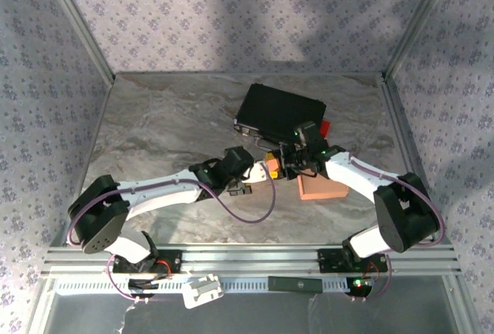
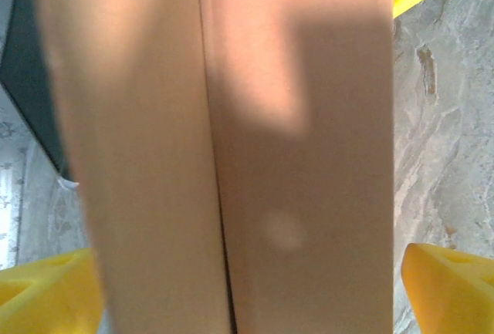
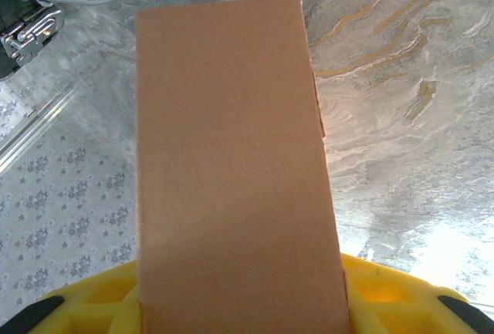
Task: Fold the paper box
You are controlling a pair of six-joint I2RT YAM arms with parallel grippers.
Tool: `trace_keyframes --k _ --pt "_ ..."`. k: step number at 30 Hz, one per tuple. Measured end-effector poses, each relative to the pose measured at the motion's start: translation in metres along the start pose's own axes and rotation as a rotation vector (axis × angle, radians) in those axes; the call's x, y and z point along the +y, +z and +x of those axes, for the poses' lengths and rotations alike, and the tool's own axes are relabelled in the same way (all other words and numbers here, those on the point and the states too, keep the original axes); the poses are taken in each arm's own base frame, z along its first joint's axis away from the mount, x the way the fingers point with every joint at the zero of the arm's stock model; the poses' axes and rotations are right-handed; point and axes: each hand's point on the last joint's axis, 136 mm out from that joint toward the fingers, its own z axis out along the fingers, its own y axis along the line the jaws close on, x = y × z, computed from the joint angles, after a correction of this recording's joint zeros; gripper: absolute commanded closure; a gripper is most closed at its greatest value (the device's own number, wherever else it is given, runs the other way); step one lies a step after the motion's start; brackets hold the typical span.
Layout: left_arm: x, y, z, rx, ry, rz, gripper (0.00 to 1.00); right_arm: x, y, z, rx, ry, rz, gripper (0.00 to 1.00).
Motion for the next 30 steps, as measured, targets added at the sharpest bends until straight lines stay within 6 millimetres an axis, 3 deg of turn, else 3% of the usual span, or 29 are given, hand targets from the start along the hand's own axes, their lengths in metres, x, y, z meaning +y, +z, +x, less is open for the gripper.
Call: trace_keyframes --k 7,14,23,26,30 --pt "0.003 0.006 0.005 0.009 -0.008 0.033 0.29 0.002 0.003 -0.001 0.016 0.008 -0.015 0.64" --pt "-0.002 0.005 0.001 0.01 0.003 0.087 0.32 0.003 0.004 -0.002 0.015 0.017 -0.016 0.62" --pt "-0.014 0.001 0.005 0.028 0.018 0.166 0.35 0.0 0.003 -0.004 0.005 0.018 -0.005 0.39" --pt "-0.018 -0.003 0.004 0.031 0.022 0.199 0.35 -0.006 -0.007 -0.011 -0.045 0.003 0.018 0.3" --pt "-0.023 -0.009 0.003 0.034 0.035 0.25 0.36 0.01 -0.045 -0.009 -0.127 -0.079 -0.035 0.26"
